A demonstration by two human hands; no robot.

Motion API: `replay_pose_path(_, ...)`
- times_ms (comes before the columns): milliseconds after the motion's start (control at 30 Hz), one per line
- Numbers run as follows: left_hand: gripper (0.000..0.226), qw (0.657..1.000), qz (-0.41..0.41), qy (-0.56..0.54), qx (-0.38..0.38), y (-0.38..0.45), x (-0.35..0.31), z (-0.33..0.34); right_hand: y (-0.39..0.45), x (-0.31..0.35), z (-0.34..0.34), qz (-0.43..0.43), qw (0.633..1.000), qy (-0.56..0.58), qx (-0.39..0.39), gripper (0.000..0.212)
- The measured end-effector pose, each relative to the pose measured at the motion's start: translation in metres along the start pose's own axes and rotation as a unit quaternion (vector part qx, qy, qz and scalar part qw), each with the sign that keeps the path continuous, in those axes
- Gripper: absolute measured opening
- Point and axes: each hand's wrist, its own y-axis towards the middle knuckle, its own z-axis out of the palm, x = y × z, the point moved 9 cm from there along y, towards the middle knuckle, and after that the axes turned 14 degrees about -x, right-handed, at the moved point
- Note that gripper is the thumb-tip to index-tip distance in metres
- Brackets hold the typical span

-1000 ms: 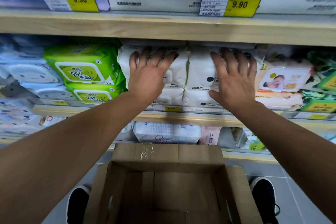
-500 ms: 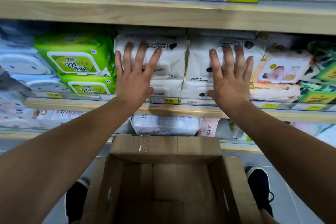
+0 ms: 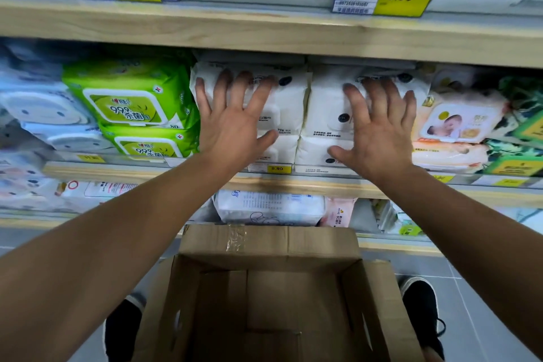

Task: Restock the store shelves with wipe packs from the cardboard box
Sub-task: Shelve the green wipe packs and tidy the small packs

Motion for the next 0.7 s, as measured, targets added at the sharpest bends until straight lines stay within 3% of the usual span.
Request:
replay_pose_path(367, 0.072, 1.0, -0.005, -0.016, -0.011, 0.014, 0.004, 0.013, 0.023, 0.016, 0.01, 0.013, 0.997, 0.054, -0.044, 0.088)
replay_pose_path(533, 0.072, 1.0, -0.015, -0.013, -0.003, 0.012, 0.0, 0.013, 0.024, 0.015, 0.012, 0.007, 0.997, 0.064, -0.041, 0.088)
replay_pose_path(700, 0.07, 0.999, -0.027, -0.022, 0.02, 0.009, -0.01, 0.006, 0.019, 0.017, 0.001, -0.028, 0.997, 0.065, 0.012, 0.096)
